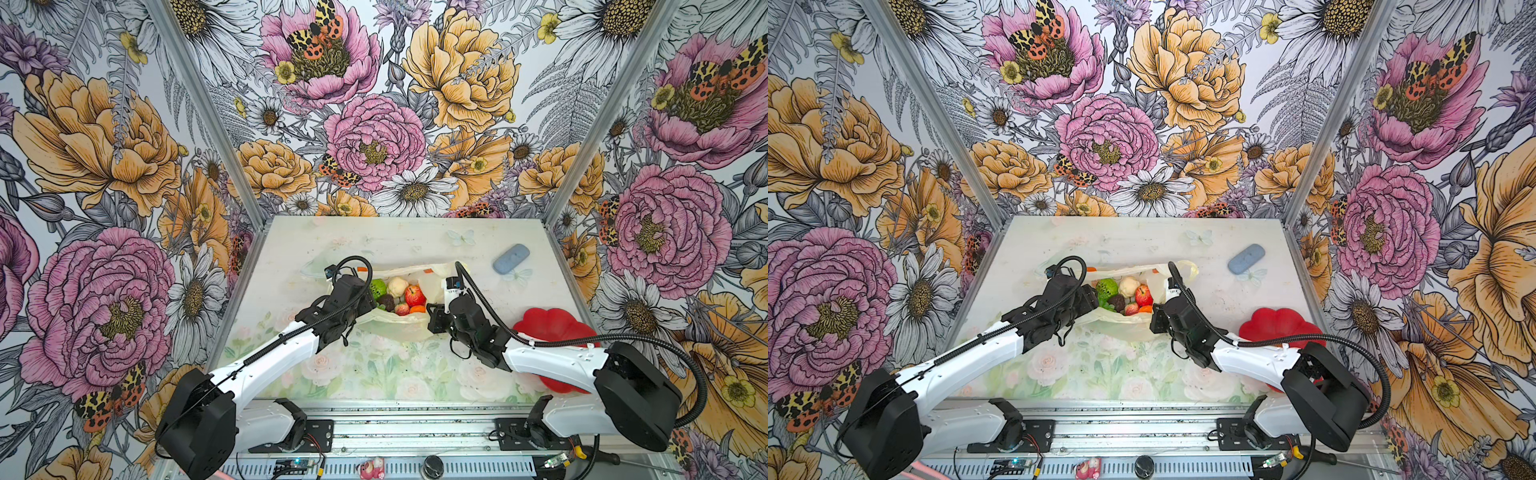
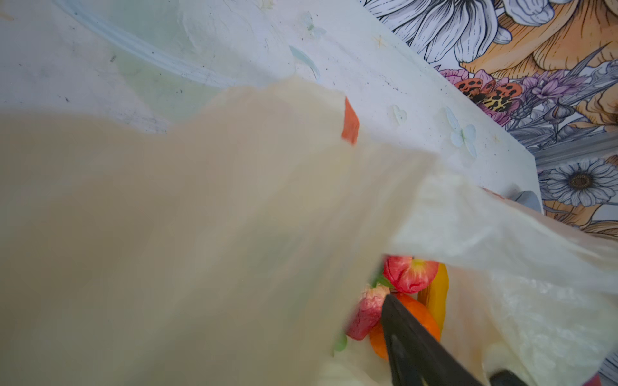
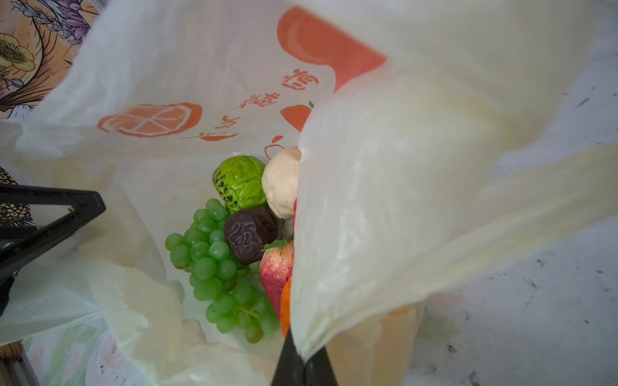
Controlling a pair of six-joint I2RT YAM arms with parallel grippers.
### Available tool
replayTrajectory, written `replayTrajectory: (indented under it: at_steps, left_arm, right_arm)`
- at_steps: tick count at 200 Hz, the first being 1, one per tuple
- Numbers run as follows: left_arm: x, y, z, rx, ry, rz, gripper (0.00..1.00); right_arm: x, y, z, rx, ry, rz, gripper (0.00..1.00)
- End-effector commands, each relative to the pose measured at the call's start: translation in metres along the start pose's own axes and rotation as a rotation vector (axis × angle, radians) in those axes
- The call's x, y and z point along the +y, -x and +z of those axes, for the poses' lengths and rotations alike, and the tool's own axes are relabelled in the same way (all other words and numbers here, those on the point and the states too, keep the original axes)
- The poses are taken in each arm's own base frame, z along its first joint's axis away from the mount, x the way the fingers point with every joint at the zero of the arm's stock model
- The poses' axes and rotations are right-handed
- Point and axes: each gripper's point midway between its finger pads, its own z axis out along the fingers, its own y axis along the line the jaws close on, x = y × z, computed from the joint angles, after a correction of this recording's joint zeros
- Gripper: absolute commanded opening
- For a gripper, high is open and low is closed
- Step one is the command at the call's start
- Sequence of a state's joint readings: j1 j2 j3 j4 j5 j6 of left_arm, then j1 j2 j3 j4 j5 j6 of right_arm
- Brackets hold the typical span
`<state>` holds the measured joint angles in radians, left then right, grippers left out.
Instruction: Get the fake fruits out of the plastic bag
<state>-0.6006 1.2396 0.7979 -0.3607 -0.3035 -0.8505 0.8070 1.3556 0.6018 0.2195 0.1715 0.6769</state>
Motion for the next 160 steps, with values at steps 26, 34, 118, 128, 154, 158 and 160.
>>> replayTrajectory:
  at_steps: [26,34,118,128,154,158,160]
  left_arm:
    - [-0.003,-0.006,0.006,0.007,0.105,0.025,0.83]
    - [-0.004,-0.010,0.004,0.008,0.121,0.043,0.85]
    - [-0.078,-0.002,-0.038,-0.037,-0.464,0.111,0.86]
    - [-0.084,0.000,-0.044,-0.039,-0.481,0.160,0.87]
    - [-0.085,0.004,-0.045,-0.006,-0.521,0.168,0.86]
    - [-0.081,0.005,-0.043,-0.007,-0.496,0.163,0.86]
    - [-0.078,0.006,-0.041,-0.007,-0.478,0.161,0.86]
  right_arm:
    - [0.024,0.014,0.004,-0.028,-0.034,-0.064,0.00]
    - [0.024,0.016,0.005,-0.031,-0.035,-0.057,0.00]
    - [0.027,0.015,0.015,-0.018,-0.025,-0.019,0.00]
    - [0.027,0.013,0.017,-0.011,-0.023,-0.016,0.00]
    - [0.028,0.011,0.020,-0.002,-0.016,-0.009,0.00]
    - [0.028,0.010,0.020,0.000,-0.016,-0.008,0.00]
    - [0.028,0.011,0.020,-0.001,-0.015,-0.007,0.00]
